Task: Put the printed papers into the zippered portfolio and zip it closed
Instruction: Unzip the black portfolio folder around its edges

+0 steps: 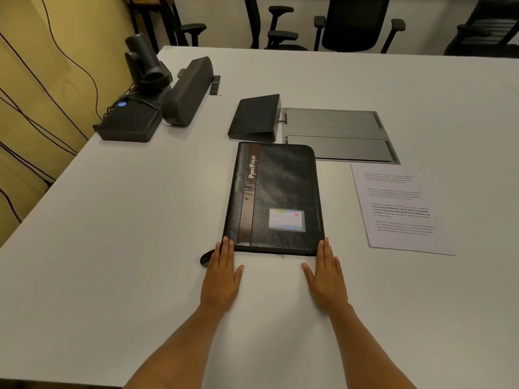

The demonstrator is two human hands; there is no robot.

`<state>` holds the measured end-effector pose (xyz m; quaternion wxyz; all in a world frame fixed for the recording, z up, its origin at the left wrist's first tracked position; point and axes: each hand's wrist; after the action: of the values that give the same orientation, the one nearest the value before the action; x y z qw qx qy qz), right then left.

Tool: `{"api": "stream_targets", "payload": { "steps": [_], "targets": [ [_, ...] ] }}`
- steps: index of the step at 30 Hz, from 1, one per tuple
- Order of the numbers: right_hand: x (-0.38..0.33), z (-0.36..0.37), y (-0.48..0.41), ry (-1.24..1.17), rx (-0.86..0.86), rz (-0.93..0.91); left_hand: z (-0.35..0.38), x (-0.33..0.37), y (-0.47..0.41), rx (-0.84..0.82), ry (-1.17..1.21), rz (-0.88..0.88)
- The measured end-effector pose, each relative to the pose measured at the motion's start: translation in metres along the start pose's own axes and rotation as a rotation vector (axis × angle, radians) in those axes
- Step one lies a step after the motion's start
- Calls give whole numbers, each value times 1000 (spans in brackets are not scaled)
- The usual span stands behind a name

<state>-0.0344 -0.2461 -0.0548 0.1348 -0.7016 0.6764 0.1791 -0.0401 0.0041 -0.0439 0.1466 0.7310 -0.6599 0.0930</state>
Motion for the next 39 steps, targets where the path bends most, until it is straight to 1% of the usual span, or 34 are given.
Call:
{"api": "stream_targets", "payload": {
  "steps": [5, 8, 11, 15, 18, 21, 29, 39],
  "targets": [
    [-1, 0, 0, -9, 20, 2, -5, 4, 1, 2, -23, -16],
    [-3, -2, -1, -35, 41, 8, -17, 11, 3, -49, -43, -20],
    [-2, -5, -4, -28, 68, -4, -20, 15, 0, -37, -52, -5],
    [1, -11, -18, -2, 61, -8, -20, 18, -14, -39, -84, 14],
    [2, -14, -37, 4, 39, -16, -14, 18, -37, -13, -126, 32],
    [2, -16, -58, 21, 15, -24, -11, 21, -60, 3, -113, 35],
    [-2, -20, -131, 10, -47, -87, -13, 33, -136, -19, -16, 5],
    [-17, -23, -257, 9, 0, -157, -13, 51, -252, -1, 85, -13]
  ]
}}
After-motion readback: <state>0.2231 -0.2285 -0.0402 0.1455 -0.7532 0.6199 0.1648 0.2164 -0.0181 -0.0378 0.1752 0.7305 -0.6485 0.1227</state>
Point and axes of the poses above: each hand's wrist, its own y-axis away from the middle knuckle, its own z-axis out of the palm, x = y × z, and after that the axes turned 7 degrees about -z, right-handed
